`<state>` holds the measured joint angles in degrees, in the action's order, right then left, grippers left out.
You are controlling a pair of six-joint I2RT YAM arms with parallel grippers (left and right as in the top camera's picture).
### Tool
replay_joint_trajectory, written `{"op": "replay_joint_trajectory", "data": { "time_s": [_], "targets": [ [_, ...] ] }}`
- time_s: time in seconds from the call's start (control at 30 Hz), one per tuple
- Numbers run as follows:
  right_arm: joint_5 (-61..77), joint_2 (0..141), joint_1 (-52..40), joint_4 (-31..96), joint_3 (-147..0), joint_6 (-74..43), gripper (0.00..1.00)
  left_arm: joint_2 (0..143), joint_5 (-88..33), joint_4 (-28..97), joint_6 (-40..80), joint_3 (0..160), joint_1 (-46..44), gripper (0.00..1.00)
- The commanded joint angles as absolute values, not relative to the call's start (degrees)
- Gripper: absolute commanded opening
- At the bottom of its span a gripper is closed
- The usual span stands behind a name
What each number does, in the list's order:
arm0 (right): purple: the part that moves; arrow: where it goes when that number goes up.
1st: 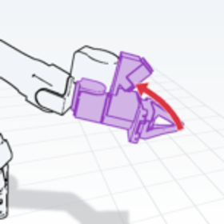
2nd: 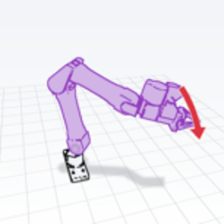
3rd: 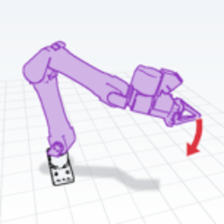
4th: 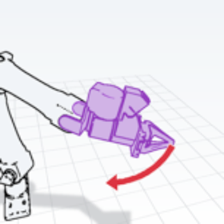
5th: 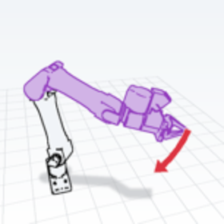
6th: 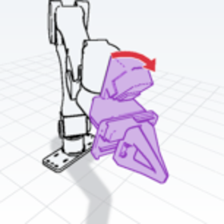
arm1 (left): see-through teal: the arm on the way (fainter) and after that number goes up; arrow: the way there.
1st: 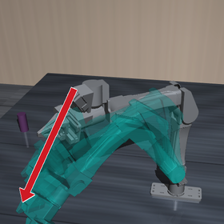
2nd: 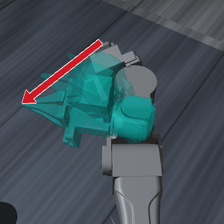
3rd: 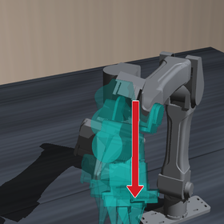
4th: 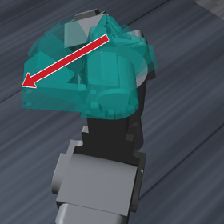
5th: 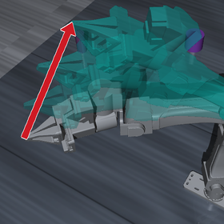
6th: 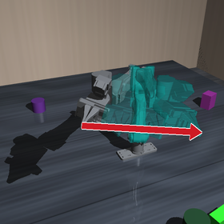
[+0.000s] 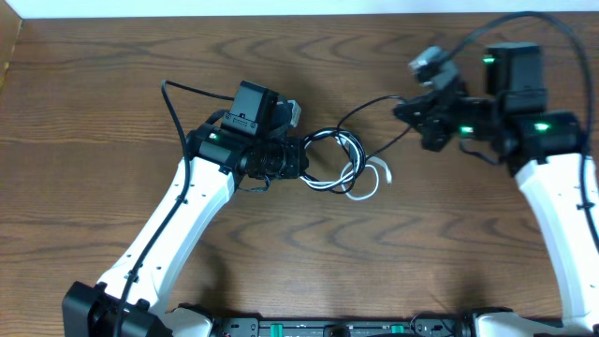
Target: Untangle cables
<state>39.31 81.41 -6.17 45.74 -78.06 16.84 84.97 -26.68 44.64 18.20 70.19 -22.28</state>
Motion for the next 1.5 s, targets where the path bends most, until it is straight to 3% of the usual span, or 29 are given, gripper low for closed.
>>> {"op": "replay_joint_trajectory", "data": {
  "time_s": [0.0, 0.13, 0.37, 0.53, 0.67, 0.8, 0.9, 1.07, 1.2, 1.47],
  "targets": [
    [42.81, 82.85, 0.03, 48.1, -78.83, 15.0, 0.01, 83.92, -24.8, 45.36, 17.89, 71.22, -22.17, 0.08],
    [36.84, 85.17, 5.41, 49.93, -78.81, 8.78, 0.01, 83.92, -24.8, 45.36, 17.89, 71.22, -22.17, 0.08],
    [12.08, 90.63, 10.02, 52.38, -78.78, -5.3, 0.01, 83.92, -24.77, 45.32, 17.89, 71.22, -22.17, 0.08],
    [9.96, 94.43, 10.02, 55.2, -78.78, -5.58, 0.01, 83.92, -24.77, 45.15, 17.87, 71.22, -22.17, 0.08],
    [21.06, 95.77, 9.61, 55.42, -78.78, 0.08, 0.24, 83.92, -24.82, 44.4, 17.87, 71.22, -22.17, 0.08],
    [42.17, 95.46, 7.51, 55.55, -78.78, 19.18, 0.6, 83.9, -25.1, 43.59, 17.85, 71.22, -22.2, 0.07],
    [45.45, 95.79, 4.82, 53.89, -78.78, 22.35, 0.69, 83.9, -31.9, 43.13, 13.37, 71.22, -22.2, 0.07],
    [44.29, 97.06, -2.2, 50.89, -78.76, 23.66, 0.73, 83.9, -47.64, 43.18, 5.04, 71.22, -22.2, 0.07],
    [35.07, 98.61, -7.05, 49.47, -78.76, 21.45, 0.72, 83.9, -53.56, 43.18, 2.66, 71.22, -22.17, 0.08],
    [6.2, 102.85, -9.15, 46.48, -78.74, -1.5, 0.7, 83.9, -53.65, 43.0, 4.99, 71.22, -22.17, 0.07]
  ]
}}
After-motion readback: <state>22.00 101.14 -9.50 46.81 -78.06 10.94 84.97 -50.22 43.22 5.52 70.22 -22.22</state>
